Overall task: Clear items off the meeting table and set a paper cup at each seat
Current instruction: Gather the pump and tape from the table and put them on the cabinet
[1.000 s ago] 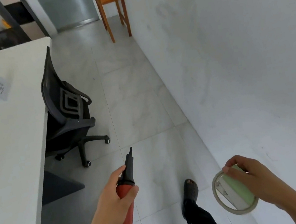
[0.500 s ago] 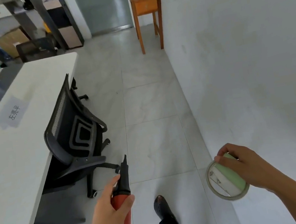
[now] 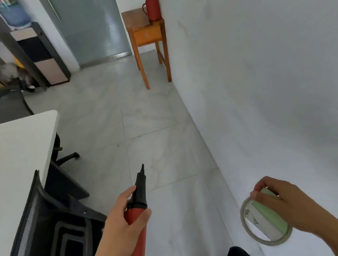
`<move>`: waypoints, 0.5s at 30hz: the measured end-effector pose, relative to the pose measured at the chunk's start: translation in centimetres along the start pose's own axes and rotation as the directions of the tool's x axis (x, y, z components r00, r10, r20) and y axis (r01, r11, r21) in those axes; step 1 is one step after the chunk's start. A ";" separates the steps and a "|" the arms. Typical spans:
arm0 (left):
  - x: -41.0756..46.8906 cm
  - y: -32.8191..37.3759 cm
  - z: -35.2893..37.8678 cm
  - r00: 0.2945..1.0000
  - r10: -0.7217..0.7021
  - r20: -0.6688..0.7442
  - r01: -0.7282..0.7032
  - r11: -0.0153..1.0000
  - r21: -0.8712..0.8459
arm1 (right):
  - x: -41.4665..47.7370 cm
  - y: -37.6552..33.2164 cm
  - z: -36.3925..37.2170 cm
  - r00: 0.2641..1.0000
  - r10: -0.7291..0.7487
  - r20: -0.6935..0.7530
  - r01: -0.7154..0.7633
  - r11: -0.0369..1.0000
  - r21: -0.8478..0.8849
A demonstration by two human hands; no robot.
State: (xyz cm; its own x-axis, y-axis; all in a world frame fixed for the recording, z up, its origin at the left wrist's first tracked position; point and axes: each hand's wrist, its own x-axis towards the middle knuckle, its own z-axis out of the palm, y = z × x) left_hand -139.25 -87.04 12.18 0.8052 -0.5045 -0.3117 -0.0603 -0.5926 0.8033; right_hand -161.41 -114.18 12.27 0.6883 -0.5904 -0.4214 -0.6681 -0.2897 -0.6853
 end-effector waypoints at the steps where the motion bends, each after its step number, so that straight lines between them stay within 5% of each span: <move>1: 2.2 0.8 0.0 1.000 0.006 0.008 -0.006 1.000 0.001 | 1.9 -0.2 -0.3 1.000 0.014 0.006 -0.014 1.000 -0.004; 9: 19.9 5.7 1.0 0.997 -0.069 -0.030 0.069 0.998 -0.006 | 23.2 -4.8 -4.8 0.999 0.016 0.040 -0.013 0.996 -0.085; 15: 30.4 10.1 -1.8 0.976 -0.110 -0.188 0.106 0.994 -0.031 | 39.3 -16.2 -8.5 0.978 -0.161 0.137 0.181 0.972 -0.149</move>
State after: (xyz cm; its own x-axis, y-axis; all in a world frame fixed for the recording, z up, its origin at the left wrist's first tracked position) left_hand -114.32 -107.20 11.79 0.9033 -0.3093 -0.2974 0.0440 -0.6227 0.7812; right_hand -125.98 -139.08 11.89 0.8188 -0.4277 -0.3830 -0.5673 -0.5005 -0.6540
